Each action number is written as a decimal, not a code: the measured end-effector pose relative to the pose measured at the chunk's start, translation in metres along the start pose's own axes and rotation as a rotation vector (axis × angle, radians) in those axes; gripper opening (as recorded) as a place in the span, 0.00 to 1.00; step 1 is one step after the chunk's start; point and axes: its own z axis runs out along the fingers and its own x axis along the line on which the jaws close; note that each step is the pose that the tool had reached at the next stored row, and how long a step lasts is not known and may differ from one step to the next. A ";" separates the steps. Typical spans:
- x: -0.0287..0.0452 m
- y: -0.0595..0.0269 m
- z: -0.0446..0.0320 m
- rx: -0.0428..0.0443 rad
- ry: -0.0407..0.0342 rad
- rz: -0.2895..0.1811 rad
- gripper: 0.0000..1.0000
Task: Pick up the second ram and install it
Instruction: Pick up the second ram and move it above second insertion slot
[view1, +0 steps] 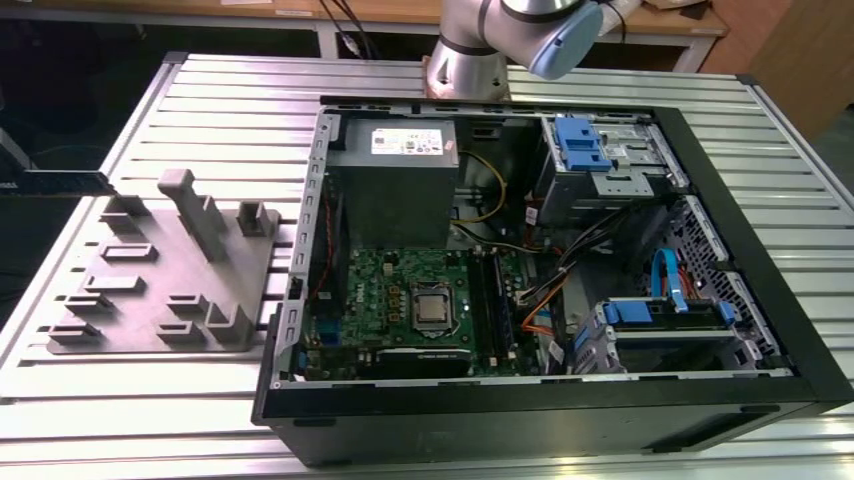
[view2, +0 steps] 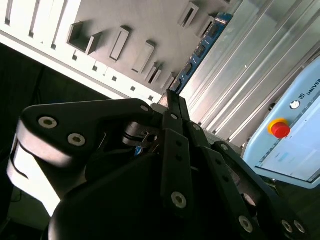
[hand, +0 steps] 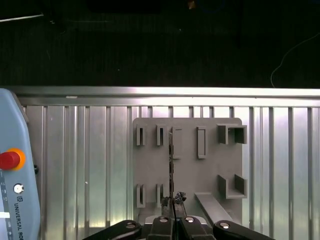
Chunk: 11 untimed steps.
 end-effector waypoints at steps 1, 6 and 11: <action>0.0000 -0.0011 0.0002 0.0002 -0.0002 0.000 0.08; 0.0000 -0.0087 0.0002 0.0004 -0.0003 0.000 0.08; -0.0002 -0.0190 0.0001 0.0003 -0.0002 0.001 0.08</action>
